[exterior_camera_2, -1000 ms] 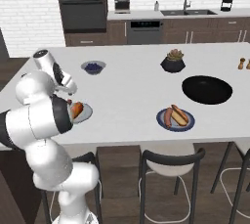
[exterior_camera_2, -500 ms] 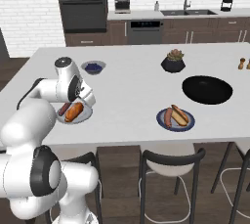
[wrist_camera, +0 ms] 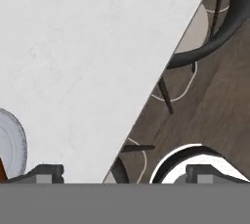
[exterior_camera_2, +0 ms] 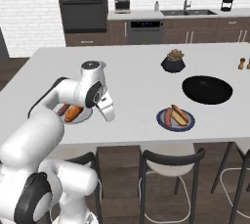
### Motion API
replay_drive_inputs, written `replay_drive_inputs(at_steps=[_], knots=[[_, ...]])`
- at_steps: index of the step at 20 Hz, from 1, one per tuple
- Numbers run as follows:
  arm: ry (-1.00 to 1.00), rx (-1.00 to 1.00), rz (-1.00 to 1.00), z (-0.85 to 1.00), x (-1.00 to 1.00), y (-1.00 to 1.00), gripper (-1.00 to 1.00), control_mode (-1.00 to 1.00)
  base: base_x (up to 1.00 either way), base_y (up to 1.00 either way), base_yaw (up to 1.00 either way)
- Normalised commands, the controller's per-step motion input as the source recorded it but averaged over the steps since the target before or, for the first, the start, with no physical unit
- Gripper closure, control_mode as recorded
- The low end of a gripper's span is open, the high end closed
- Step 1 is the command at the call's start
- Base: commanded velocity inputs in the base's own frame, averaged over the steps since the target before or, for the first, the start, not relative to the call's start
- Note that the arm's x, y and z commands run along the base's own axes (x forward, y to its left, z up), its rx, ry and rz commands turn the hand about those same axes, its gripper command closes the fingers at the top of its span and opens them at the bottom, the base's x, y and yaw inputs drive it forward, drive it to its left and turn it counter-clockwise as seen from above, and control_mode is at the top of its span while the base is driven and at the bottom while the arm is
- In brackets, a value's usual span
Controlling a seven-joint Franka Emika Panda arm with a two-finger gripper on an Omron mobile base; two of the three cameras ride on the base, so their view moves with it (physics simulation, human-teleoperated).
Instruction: Place one bun and one sausage from the bowl on each plate.
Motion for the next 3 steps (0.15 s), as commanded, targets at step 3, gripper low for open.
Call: replay_drive_inputs(at_steps=[3], knots=[[0.26, 0.01, -0.28, -0.06, -0.43, -1.00, -1.00, -1.00, 0.00, 0.00, 0.00]])
